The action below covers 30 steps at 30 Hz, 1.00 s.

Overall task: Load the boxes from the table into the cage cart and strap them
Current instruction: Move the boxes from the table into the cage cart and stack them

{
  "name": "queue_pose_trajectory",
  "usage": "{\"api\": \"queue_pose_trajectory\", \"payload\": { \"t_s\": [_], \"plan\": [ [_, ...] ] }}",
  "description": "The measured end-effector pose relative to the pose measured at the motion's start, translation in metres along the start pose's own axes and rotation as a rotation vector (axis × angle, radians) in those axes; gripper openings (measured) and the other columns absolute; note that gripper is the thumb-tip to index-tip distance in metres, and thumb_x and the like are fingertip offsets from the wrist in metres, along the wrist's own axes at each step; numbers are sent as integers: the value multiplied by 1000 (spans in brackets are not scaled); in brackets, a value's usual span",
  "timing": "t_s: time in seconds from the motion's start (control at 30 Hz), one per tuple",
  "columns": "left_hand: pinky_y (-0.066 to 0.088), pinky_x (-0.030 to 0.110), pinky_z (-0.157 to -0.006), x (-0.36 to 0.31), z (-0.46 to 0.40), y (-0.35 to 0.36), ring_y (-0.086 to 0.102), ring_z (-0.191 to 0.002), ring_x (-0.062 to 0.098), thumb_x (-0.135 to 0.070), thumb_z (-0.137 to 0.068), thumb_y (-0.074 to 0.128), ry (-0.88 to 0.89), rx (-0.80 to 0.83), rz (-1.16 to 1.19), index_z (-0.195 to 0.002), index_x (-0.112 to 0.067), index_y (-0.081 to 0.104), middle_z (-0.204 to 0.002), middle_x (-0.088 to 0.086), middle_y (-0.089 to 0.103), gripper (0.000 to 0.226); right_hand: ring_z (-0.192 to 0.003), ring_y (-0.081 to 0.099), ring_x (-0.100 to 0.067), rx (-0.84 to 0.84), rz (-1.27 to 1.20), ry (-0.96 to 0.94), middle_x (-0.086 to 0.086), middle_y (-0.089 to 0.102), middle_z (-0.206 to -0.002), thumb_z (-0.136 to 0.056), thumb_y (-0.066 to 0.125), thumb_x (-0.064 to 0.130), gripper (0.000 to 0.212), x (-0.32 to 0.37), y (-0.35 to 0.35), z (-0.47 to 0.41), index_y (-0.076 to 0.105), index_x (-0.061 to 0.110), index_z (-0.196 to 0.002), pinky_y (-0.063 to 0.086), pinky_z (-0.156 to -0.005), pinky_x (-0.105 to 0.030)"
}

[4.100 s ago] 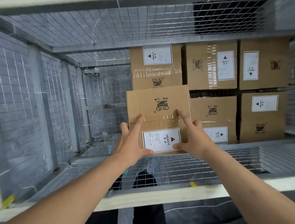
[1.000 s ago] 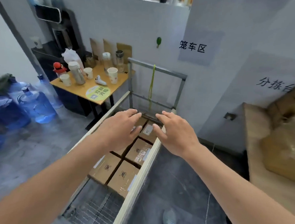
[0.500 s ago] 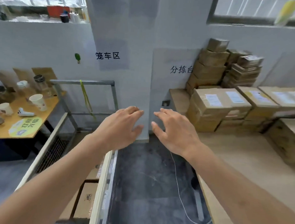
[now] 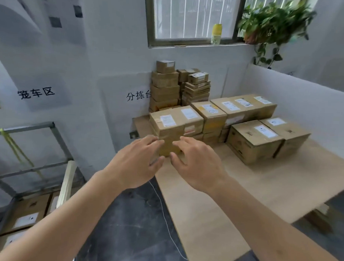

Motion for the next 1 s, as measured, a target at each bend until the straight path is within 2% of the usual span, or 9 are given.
{"api": "queue_pose_trajectory", "payload": {
  "t_s": [0.23,0.4,0.57,0.77,1.0],
  "plan": [
    [49,33,-106,-103,-36,18,50,-136,17,-52,-105,45,125,-10,-8,-156,-27,40,-156,-8,42,57,-131,54,-17,-41,55,74,1,60,-142,-105,49,48,45,-81,-53,58,61,23,-140,44,-108,-35],
    [49,36,-109,-161,-61,30,49,-138,17,-50,-105,49,209,4,-1,-156,-27,42,-157,-7,43,56,-142,46,-17,-67,88,160,0,52,-154,-105,46,51,50,-133,-81,90,55,25,-147,40,-114,-37],
    [44,35,-114,-216,-92,41,43,-145,19,-47,-106,49,308,40,-11,-159,-26,37,-161,-4,39,58,-143,45,-18,-86,114,253,0,50,-156,-104,44,54,54,-186,-99,109,54,26,-148,38,-116,-38],
    [44,36,-112,-262,-145,70,43,-144,22,-48,-106,47,388,84,4,-158,-27,39,-161,-5,38,56,-138,46,-19,-67,113,369,2,51,-152,-103,44,55,53,-249,-113,117,54,28,-147,39,-112,-37],
    [52,36,-100,-293,-225,115,49,-135,21,-49,-103,52,467,141,28,-150,-28,45,-150,-7,46,52,-143,40,-18,-59,130,478,2,49,-154,-104,45,55,52,-329,-118,99,54,27,-147,34,-114,-35]
  ]
}}
Point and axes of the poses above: each hand's wrist, its own z-axis away from the middle knuckle, its own y-axis out of the palm, x = y × z, the point moved 1 cm from there along -z, towards the middle knuckle
